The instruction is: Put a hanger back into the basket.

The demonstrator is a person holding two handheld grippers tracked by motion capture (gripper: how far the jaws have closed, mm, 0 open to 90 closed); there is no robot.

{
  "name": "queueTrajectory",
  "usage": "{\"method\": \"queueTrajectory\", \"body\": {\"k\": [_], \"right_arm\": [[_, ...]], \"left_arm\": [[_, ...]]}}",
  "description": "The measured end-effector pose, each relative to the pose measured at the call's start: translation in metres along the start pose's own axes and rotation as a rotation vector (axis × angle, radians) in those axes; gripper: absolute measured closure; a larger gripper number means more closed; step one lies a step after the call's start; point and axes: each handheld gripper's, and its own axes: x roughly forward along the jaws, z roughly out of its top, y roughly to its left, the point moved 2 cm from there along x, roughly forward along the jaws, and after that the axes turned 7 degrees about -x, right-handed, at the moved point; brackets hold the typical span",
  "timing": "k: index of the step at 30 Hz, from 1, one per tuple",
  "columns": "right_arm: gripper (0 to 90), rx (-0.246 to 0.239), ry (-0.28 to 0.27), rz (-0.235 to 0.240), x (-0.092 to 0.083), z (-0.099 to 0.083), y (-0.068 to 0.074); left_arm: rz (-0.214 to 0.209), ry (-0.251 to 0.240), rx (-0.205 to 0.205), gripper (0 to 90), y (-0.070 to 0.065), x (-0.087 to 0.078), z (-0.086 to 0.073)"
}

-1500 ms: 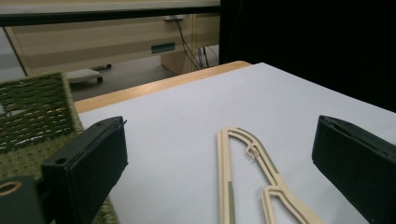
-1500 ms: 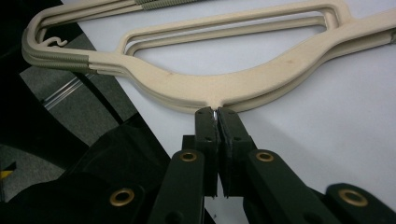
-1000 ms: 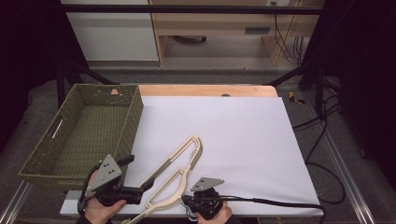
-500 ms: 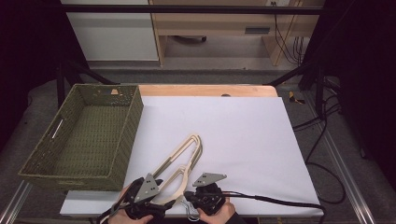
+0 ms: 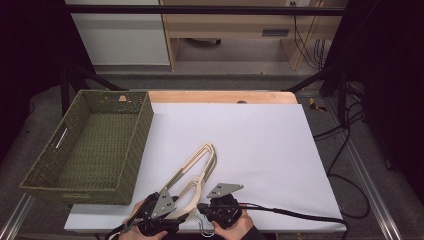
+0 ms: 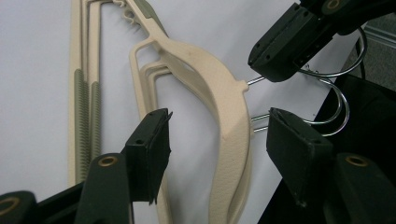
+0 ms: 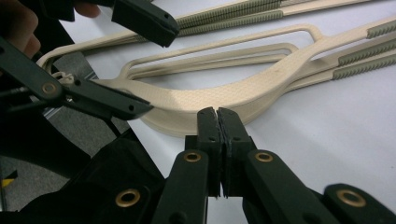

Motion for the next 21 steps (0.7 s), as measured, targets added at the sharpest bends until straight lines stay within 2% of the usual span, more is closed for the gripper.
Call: {"method": "queueTrajectory", "body": {"k": [6, 13, 15, 16, 17, 20, 21], "right_arm": [[89.2, -0.007, -0.003, 0.013, -0.003, 0.004, -0.002], [89.2, -0.001, -0.01, 0.014, -0.006, 0.008, -0.004], [89.2, -0.011, -0.011, 0.018, -0.007, 0.009, -0.005], [89.2, -0.011, -0.011, 0.018, -0.007, 0.009, -0.005], [89.2, -0.01, -0.009, 0.016, -0.008, 0.009, -0.005], [89.2, -0.013, -0.011, 0.019, -0.009, 0.01, -0.005], [89.1, -0.014, -0.01, 0.017, -0.009, 0.01, -0.005]], "left_arm": [[-0.014, -0.001, -0.015, 38.7, 0.0, -0.001, 0.001], [0.011, 0.056, 0.004, 42.8, -0.002, 0.012, -0.001], [0.01, 0.08, 0.004, 49.7, -0.002, 0.015, -0.001], [0.009, 0.087, 0.003, 49.7, -0.002, 0.017, -0.001], [0.008, 0.099, 0.005, 55.2, -0.002, 0.018, -0.002], [0.001, 0.106, 0.001, 64.0, -0.002, 0.019, -0.002], [-0.004, 0.109, -0.003, 64.0, -0.001, 0.019, -0.002]]}}
